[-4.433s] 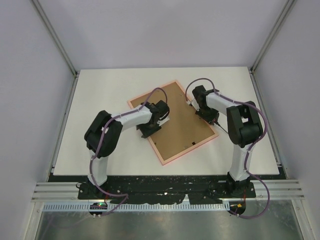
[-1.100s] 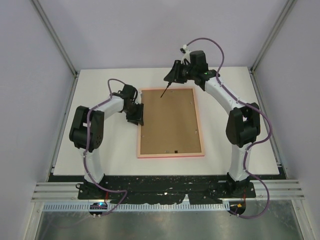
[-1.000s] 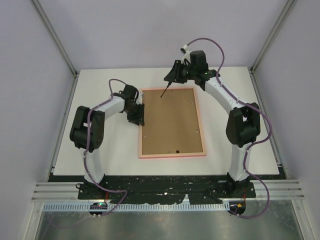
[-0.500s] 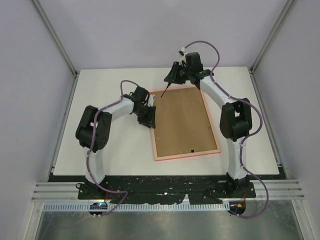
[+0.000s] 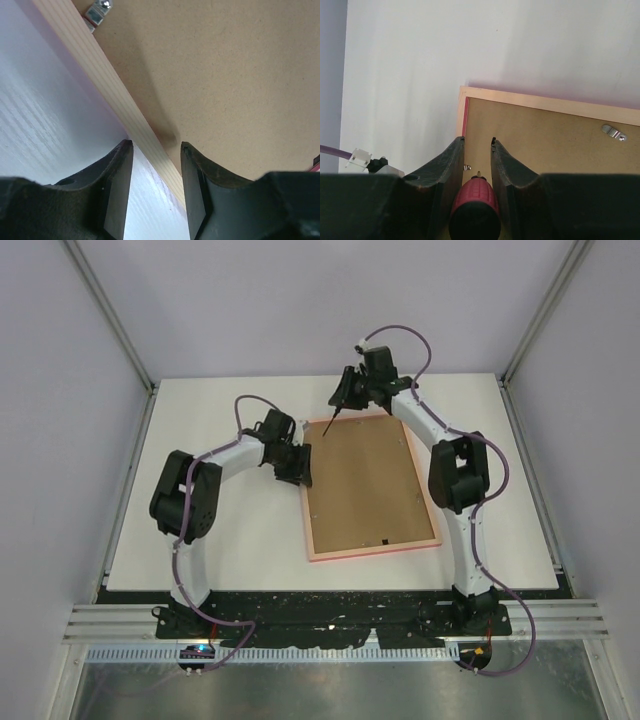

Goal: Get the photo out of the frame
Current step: Release the photo frame item from the photo frame.

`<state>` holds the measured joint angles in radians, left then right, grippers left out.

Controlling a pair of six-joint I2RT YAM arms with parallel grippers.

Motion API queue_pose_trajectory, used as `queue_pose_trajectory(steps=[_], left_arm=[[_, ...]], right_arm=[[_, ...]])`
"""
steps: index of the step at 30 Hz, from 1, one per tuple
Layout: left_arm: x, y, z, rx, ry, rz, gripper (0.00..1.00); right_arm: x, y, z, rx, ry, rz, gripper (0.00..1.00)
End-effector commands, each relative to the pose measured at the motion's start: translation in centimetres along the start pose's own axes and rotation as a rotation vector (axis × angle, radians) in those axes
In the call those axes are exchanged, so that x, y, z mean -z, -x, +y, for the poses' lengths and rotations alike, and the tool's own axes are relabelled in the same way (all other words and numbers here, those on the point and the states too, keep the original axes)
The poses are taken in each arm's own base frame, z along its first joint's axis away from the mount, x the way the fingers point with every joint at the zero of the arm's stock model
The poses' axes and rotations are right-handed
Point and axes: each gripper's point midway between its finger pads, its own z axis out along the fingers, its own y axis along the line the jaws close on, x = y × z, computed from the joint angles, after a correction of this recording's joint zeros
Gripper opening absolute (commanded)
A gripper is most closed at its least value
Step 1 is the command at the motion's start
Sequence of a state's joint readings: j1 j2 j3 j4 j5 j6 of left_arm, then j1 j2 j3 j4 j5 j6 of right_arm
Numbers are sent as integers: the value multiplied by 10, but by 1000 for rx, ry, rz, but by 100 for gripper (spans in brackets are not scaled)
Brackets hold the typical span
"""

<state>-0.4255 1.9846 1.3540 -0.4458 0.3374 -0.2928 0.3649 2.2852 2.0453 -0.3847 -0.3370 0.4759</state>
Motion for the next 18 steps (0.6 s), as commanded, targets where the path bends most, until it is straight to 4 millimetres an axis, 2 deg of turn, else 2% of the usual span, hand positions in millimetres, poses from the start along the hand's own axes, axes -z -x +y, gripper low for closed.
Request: queue_pose_trajectory(steps=[1,10,18], left_arm=[[20,30,-5,0,-66,-132,45],[10,24,-5,19,-127,-114,38],[3,21,-1,43,-142,-104,34]], right_arm=[[1,21,25,13,19,-63,8],[-19,9,50,67,-5,-68,8],[-25,6,44,67,-50,-77,8]])
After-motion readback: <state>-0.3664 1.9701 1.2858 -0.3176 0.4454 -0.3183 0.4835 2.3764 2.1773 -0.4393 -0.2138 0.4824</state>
